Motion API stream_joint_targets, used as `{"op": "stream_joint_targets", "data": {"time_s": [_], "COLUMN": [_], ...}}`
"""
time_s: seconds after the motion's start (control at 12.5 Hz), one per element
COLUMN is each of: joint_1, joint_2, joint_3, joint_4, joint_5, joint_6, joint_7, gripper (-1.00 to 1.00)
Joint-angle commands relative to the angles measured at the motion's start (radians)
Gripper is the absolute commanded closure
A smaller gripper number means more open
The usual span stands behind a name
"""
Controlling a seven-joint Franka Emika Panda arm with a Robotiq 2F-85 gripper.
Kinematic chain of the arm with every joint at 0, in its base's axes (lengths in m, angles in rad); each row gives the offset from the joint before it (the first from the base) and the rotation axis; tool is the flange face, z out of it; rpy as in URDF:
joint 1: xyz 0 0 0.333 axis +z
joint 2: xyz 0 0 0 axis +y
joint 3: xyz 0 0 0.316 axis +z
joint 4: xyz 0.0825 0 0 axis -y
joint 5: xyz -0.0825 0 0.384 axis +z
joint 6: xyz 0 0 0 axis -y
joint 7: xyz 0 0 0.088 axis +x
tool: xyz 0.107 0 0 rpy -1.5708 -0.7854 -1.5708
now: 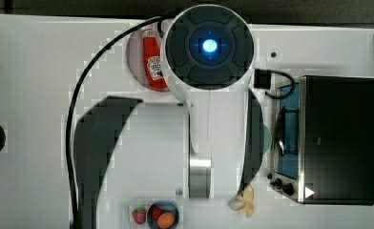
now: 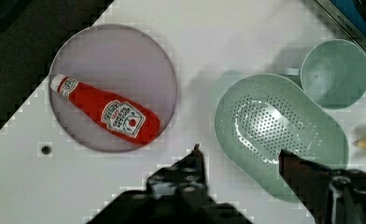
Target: Drag strainer right to left.
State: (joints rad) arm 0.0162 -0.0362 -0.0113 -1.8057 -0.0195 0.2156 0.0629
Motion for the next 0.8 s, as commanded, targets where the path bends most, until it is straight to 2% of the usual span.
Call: {"op": "stream_joint_targets", "data": {"time_s": [0.08,0.24,0.56,0.8], "joint_1": [0.011,0.011,0.012,0.012], "joint_2": [-0.528,-0.522,-0.463,-0.375], "joint_3": [-0.049,-0.049,-0.046,-0.045], "joint_4": [-0.300,-0.306,-0.421,-0.549], "joint_5": [-0.025,-0.025,-0.025,-0.025], "joint_6": [-0.230,-0.229,-0.156,0.061], "joint_7": [0.020,0.020,0.041,0.097], "gripper": [-0.58,-0.99,-1.00,-1.00]}}
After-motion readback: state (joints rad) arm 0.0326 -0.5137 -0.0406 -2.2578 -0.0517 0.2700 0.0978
